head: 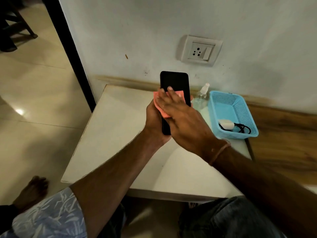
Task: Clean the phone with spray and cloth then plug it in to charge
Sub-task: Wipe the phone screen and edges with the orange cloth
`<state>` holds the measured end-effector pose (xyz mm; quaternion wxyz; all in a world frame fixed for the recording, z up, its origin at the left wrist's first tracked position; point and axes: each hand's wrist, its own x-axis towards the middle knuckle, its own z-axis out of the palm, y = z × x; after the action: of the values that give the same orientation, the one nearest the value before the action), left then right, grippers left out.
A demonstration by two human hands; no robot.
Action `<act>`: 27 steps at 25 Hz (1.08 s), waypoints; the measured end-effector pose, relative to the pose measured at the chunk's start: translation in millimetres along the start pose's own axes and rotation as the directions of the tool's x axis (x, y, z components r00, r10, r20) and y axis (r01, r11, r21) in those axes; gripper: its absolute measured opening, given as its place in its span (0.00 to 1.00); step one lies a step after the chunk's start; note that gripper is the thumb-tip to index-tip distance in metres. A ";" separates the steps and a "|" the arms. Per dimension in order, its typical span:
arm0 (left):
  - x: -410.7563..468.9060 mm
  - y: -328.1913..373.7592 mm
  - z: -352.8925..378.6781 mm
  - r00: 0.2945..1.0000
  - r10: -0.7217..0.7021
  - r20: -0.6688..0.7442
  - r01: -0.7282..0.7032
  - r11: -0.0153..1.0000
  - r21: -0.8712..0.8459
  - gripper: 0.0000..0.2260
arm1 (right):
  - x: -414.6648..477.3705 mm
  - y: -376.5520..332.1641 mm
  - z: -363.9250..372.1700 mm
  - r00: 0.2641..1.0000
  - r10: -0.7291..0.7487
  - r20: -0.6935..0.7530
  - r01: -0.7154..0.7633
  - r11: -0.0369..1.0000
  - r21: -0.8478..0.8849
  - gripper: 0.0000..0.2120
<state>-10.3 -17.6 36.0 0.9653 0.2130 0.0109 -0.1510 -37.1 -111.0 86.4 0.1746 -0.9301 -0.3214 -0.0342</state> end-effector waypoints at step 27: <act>1.7 -3.1 -3.9 1.000 -0.023 0.000 0.023 0.998 -0.054 0.23 | 46.8 35.2 2.2 0.994 0.079 -0.075 -0.085 0.993 -0.084 0.26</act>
<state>-9.5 -19.1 31.1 0.9689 0.1867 0.0176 -0.1617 21.3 -108.6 81.9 0.1466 -0.9474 -0.2746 -0.0740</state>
